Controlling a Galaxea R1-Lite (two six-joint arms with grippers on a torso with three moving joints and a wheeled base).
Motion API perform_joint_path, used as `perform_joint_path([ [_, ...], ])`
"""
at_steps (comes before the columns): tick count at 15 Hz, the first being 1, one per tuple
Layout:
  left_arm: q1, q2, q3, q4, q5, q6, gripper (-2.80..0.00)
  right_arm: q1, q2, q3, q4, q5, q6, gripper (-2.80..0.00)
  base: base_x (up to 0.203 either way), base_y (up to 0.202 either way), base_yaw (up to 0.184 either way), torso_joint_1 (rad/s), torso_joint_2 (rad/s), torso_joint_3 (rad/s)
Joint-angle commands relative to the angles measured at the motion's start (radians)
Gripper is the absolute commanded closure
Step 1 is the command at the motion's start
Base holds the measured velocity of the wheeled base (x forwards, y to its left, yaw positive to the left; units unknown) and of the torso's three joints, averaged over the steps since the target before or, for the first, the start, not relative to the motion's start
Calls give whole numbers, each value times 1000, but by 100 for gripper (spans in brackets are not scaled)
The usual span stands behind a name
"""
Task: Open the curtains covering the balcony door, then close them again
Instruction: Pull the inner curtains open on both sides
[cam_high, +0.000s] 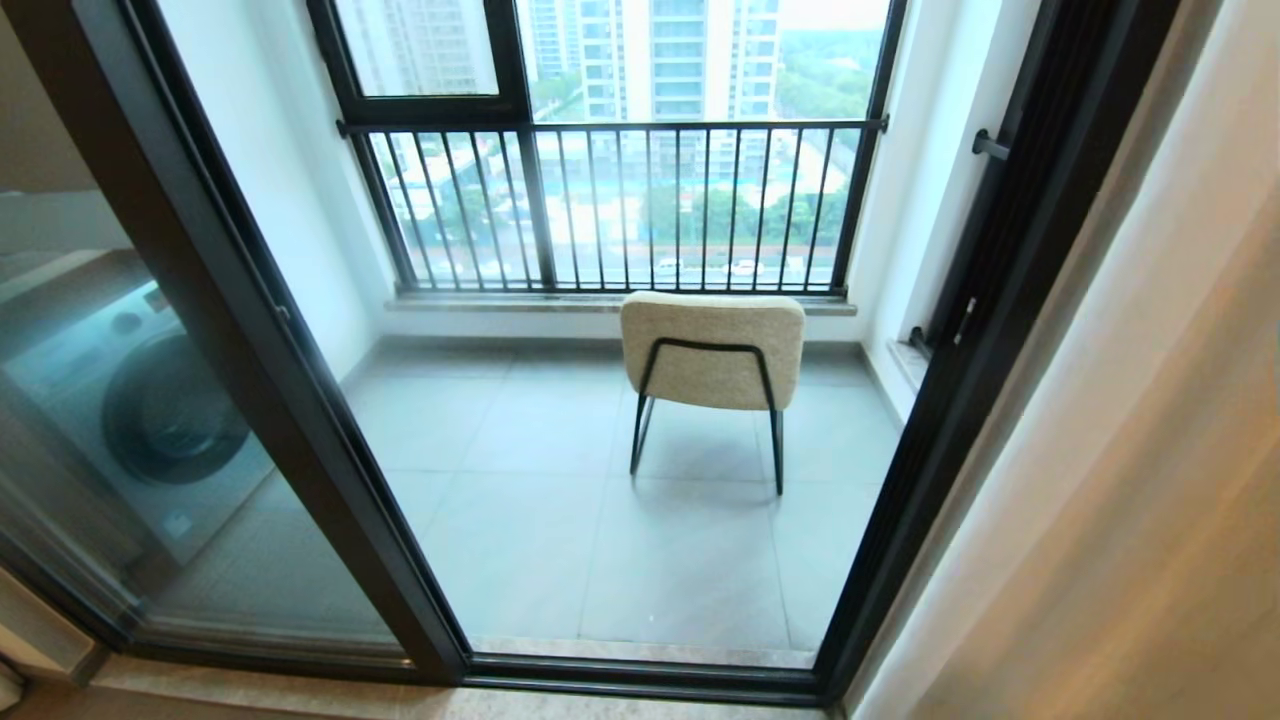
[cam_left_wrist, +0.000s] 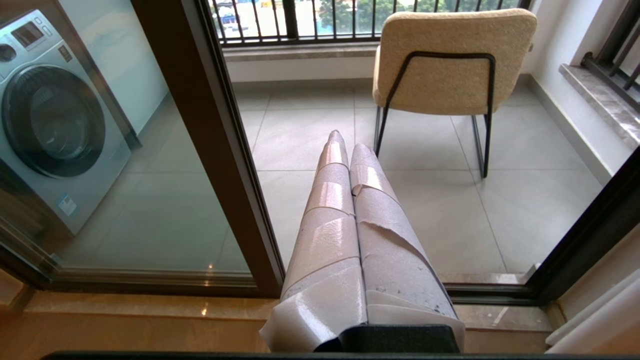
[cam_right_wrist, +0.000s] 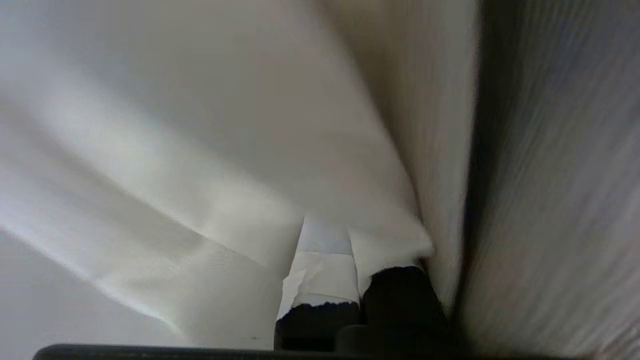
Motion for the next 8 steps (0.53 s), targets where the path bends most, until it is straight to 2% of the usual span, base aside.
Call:
perform_joint_path([
  [1, 1, 1, 0, 1, 0, 0, 0, 41, -116, 53, -5, 75, 16, 0, 0, 0, 0, 0, 0, 0],
  [4, 1, 1, 0, 1, 0, 0, 0, 88, -206, 135, -5, 178, 33, 0, 0, 0, 0, 0, 0, 0],
  [7, 1, 1, 0, -1, 0, 1, 0, 136, -287, 223, 8, 199, 34, 0, 0, 0, 0, 0, 0, 0],
  [8, 1, 1, 0, 1, 0, 1, 0, 143, -310, 238, 31, 200, 32, -280, 0, 0, 0, 0, 0, 0],
])
